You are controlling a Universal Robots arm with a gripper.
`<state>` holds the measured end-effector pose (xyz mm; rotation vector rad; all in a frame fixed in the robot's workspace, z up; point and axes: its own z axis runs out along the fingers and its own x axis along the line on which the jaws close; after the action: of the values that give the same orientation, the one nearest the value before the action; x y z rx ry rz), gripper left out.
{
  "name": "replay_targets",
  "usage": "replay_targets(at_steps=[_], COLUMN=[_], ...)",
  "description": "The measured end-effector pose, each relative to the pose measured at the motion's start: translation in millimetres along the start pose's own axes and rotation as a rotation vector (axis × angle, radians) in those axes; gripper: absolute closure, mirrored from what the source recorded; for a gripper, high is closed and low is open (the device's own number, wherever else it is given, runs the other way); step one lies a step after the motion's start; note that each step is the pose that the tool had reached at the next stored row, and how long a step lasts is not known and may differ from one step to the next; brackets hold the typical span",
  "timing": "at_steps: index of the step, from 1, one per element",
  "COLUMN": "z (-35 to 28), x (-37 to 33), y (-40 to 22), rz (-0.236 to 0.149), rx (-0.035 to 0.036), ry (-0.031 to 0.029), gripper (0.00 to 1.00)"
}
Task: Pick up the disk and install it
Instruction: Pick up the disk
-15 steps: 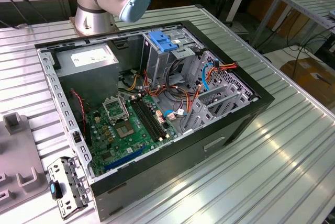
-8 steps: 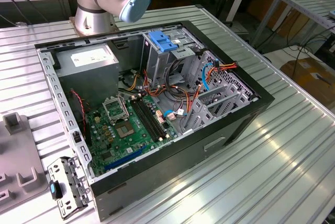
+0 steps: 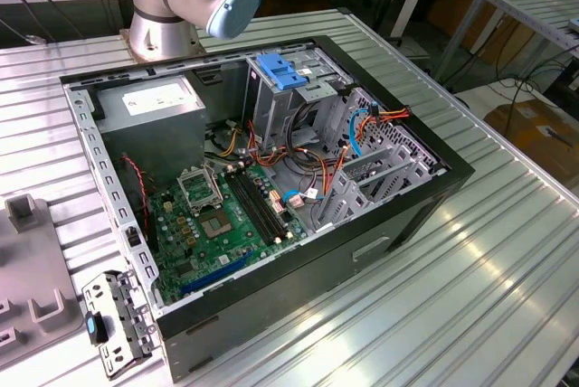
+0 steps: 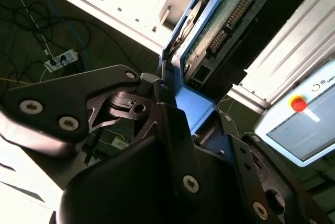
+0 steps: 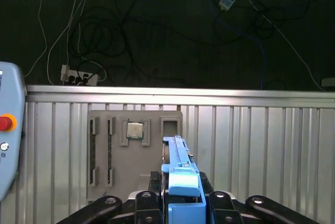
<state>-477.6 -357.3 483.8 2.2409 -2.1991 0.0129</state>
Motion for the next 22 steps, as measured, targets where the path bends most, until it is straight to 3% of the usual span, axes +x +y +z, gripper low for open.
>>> replay_targets(at_steps=[6,12,19,20,22], z=[0.0,0.1,0.1,0.0,-6.5], x=[0.1,0.2,0.5,0.6,0.7], y=[-3.1,-11.4,-25.5,-33.9,-35.2], rz=[0.0,0.0,0.0,0.0,0.0], rx=[0.0,0.0,0.0,0.0,-0.0001], ry=[-0.0001,-0.0001,-0.0001,-0.0001,-0.0001], gripper=[0.63,0.63,0.63,0.63,0.63])
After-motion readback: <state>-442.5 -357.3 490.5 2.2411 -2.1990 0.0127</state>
